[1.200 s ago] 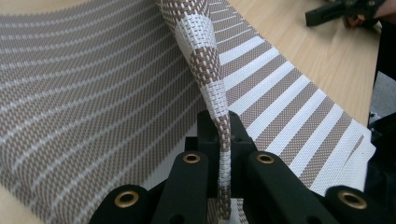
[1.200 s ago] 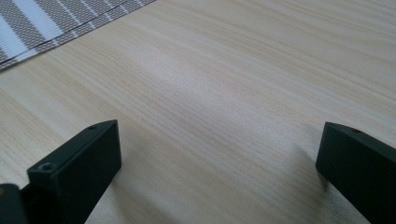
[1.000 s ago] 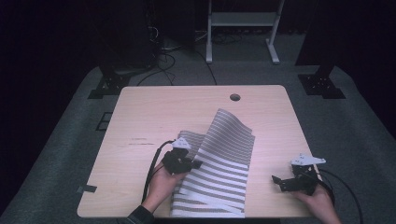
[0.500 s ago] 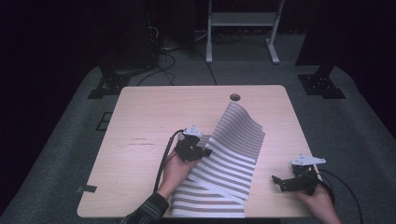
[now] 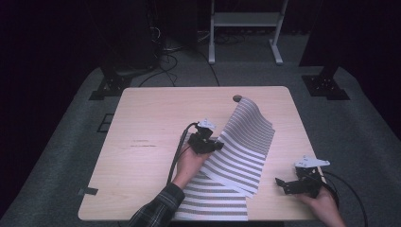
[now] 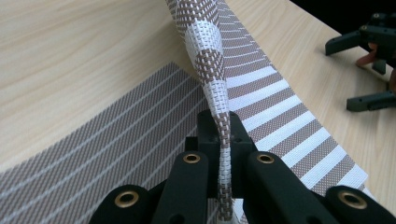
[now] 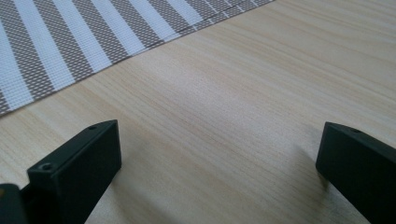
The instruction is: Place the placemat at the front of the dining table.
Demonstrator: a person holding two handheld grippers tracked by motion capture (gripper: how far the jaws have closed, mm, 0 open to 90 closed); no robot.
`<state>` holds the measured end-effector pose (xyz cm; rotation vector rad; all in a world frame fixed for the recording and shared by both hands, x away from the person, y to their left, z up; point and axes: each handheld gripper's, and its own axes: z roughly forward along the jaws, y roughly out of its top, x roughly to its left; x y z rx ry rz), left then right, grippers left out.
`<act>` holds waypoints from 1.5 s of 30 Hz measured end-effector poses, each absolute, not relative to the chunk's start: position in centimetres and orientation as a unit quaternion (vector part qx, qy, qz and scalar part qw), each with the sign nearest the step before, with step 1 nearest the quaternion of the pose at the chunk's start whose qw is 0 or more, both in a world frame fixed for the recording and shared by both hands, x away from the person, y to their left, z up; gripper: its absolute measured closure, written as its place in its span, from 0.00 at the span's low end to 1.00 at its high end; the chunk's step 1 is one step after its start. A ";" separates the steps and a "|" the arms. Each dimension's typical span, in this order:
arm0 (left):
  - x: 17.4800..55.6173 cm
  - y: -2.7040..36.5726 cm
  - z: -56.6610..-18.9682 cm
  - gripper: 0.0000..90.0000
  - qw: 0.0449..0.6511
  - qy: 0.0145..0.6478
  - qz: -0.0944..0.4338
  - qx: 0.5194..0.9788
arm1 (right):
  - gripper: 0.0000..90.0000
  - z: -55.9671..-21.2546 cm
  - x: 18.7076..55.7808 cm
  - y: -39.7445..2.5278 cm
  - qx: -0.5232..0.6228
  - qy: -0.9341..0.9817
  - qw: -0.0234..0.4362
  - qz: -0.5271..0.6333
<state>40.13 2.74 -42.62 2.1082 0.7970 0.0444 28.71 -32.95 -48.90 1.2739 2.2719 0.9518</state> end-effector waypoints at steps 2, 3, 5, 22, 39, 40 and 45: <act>40.3 2.5 -42.6 0.99 0.430 0.320 0.017 0.844 | 0.00 -48.9 28.7 -33.0 0.452 0.805 0.183 0.337; 40.5 2.2 -42.7 0.99 0.432 0.321 0.015 0.843 | 0.00 -48.9 28.7 -33.0 0.451 0.805 0.183 0.338; 40.9 1.6 -42.9 0.99 0.433 0.323 0.011 0.841 | 0.00 -48.9 28.7 -33.0 0.451 0.806 0.183 0.337; 42.3 -0.9 -43.7 0.87 0.426 0.329 -0.002 0.843 | 0.00 -48.9 28.6 -32.9 0.448 0.807 0.182 0.338; 42.3 1.0 -43.2 0.48 0.414 0.344 0.038 0.842 | 0.00 -48.9 28.6 -32.9 0.448 0.807 0.182 0.338; 42.3 1.2 -43.1 0.48 0.416 0.344 0.038 0.841 | 0.00 -48.9 28.6 -32.9 0.447 0.808 0.182 0.338; 41.9 2.1 -42.6 0.43 0.414 0.341 0.044 0.843 | 0.00 -48.9 28.6 -32.9 0.447 0.808 0.182 0.338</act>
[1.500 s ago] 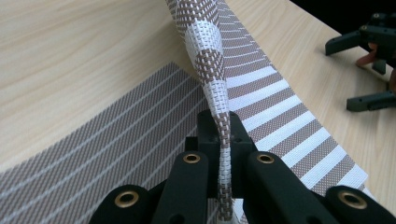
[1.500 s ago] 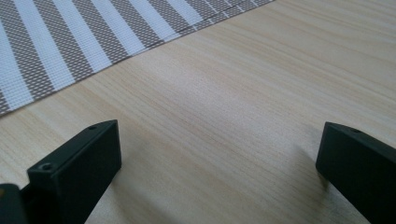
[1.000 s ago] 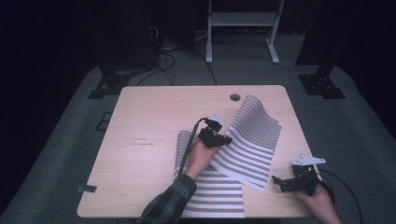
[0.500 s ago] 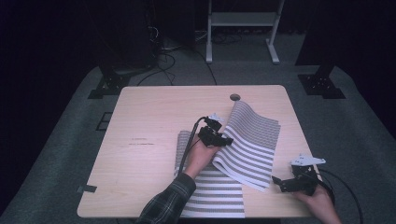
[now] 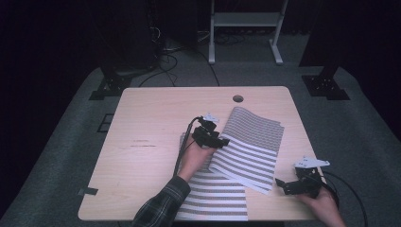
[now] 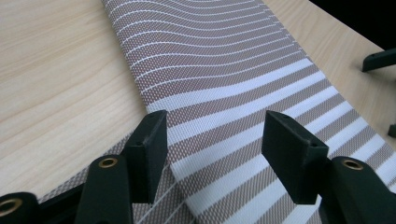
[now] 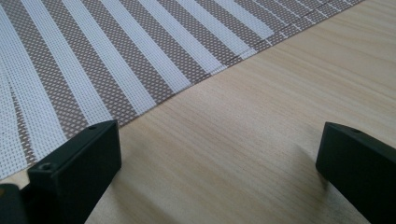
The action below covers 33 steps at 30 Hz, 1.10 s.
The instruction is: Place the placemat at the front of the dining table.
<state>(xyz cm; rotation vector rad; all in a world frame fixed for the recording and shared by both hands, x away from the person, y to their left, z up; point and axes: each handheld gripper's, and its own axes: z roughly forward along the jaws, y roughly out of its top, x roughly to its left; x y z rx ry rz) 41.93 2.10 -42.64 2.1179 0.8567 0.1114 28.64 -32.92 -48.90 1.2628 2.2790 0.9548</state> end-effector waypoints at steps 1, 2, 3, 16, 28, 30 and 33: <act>41.7 2.6 -42.4 0.42 0.411 0.337 0.048 0.846 | 0.00 -48.9 28.6 -32.9 0.447 0.808 0.182 0.338; 41.7 2.6 -42.4 0.41 0.411 0.337 0.048 0.846 | 0.00 -48.9 28.6 -32.9 0.447 0.808 0.182 0.338; 41.6 2.9 -42.3 0.41 0.413 0.337 0.049 0.845 | 0.00 -48.9 28.6 -32.9 0.447 0.808 0.183 0.338; 39.0 7.6 -41.4 0.19 0.419 0.324 0.057 0.846 | 0.00 -48.9 28.6 -33.0 0.437 0.813 0.178 0.340; 35.8 12.7 -41.4 0.01 0.422 0.321 0.088 0.843 | 0.03 -48.8 28.4 -33.2 0.439 0.810 0.180 0.344; 35.2 13.6 -41.4 0.01 0.421 0.320 0.096 0.843 | 0.03 -48.8 28.4 -33.2 0.438 0.810 0.180 0.345; 34.6 14.4 -41.4 0.00 0.423 0.318 0.104 0.842 | 0.04 -48.8 28.3 -33.2 0.438 0.810 0.181 0.346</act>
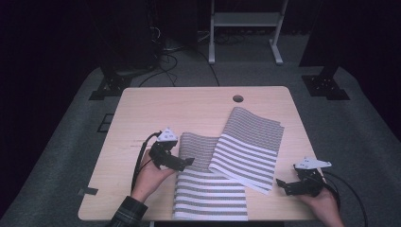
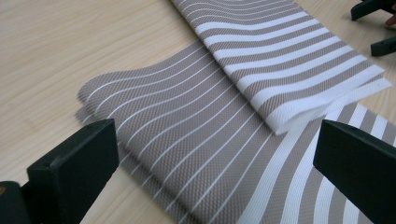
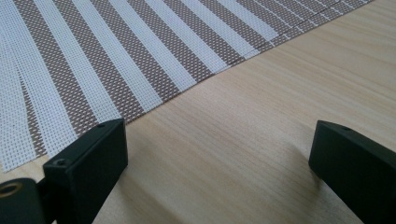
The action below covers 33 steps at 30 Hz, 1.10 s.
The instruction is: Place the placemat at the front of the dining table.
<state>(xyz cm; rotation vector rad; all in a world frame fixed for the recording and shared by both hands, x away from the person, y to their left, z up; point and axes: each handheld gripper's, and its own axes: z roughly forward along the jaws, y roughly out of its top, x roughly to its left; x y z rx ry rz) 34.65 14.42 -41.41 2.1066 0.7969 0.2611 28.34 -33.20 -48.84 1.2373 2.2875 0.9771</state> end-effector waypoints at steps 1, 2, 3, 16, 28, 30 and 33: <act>34.1 15.3 -41.4 0.00 0.425 0.313 0.116 0.841 | 0.05 -48.8 28.3 -33.2 0.437 0.810 0.181 0.347; 34.1 15.3 -41.4 0.00 0.425 0.313 0.116 0.841 | 0.05 -48.8 28.3 -33.2 0.437 0.810 0.181 0.347; 33.8 15.8 -41.4 0.00 0.428 0.313 0.122 0.839 | 0.06 -48.8 28.3 -33.2 0.437 0.810 0.180 0.347; 31.8 20.5 -44.1 0.00 0.407 0.329 0.128 0.842 | 0.26 -48.4 27.9 -33.2 0.428 0.814 0.177 0.349; 31.7 22.0 -46.2 0.00 0.380 0.352 0.130 0.846 | 0.47 -47.1 26.8 -32.2 0.405 0.817 0.163 0.376; 31.8 22.1 -46.4 0.00 0.376 0.354 0.130 0.846 | 0.52 -46.9 26.6 -31.7 0.394 0.822 0.157 0.381; 31.9 22.2 -46.6 0.00 0.375 0.358 0.131 0.845 | 0.66 -46.8 26.3 -31.0 0.376 0.827 0.133 0.395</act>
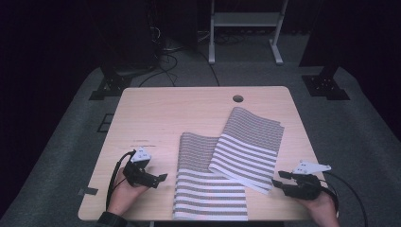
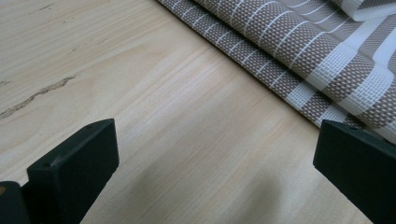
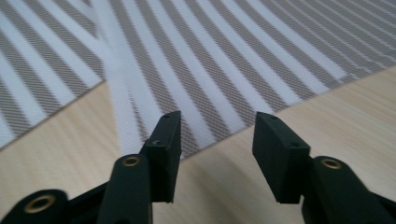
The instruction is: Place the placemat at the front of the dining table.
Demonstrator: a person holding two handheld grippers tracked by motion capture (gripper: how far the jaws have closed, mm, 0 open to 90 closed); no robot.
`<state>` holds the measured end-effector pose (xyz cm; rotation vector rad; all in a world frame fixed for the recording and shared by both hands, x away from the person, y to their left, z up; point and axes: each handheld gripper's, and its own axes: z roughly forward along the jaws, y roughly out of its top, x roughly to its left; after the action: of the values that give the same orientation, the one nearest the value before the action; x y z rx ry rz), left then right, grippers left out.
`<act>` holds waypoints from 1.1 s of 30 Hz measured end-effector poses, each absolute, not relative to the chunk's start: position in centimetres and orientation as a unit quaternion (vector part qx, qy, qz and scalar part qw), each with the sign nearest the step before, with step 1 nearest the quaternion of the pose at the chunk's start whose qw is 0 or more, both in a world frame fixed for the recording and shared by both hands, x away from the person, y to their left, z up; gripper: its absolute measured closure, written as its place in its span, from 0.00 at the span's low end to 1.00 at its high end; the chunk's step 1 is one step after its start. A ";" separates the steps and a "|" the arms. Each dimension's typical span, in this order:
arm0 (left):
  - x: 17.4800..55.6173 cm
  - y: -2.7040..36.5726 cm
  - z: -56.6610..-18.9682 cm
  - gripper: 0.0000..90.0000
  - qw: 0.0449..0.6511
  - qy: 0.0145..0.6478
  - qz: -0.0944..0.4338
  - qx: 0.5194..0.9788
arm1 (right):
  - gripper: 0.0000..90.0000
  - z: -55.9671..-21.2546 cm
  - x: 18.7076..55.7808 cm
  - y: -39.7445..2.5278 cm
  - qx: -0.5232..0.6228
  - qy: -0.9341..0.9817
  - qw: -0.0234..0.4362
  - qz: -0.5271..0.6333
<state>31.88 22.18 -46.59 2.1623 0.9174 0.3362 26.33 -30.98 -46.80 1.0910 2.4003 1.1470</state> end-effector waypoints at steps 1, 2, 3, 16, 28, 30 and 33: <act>31.9 22.2 -46.7 0.00 0.375 0.358 0.130 0.845 | 0.74 -46.8 26.3 -30.8 0.367 0.831 0.120 0.400; 32.0 22.2 -46.7 0.00 0.375 0.361 0.129 0.844 | 0.85 -46.9 26.2 -30.2 0.353 0.840 0.103 0.400; 32.0 22.3 -46.8 0.00 0.372 0.361 0.129 0.845 | 0.85 -46.9 26.2 -30.2 0.353 0.840 0.103 0.400; 32.3 22.2 -47.4 0.00 0.348 0.362 0.129 0.855 | 1.00 -47.5 25.6 -27.1 0.291 0.881 0.062 0.368; 32.3 21.9 -47.8 0.00 0.333 0.352 0.134 0.864 | 1.00 -47.5 26.6 -28.7 0.328 0.868 0.076 0.366; 32.3 21.9 -47.8 0.00 0.333 0.353 0.134 0.864 | 1.00 -47.5 27.0 -29.3 0.341 0.863 0.082 0.364; 32.2 21.8 -47.9 0.00 0.331 0.350 0.138 0.865 | 1.00 -47.5 27.8 -30.6 0.362 0.855 0.108 0.355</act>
<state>32.22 21.84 -47.90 2.2613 0.9151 0.3615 27.77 -30.59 -47.47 1.0640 2.5157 1.0453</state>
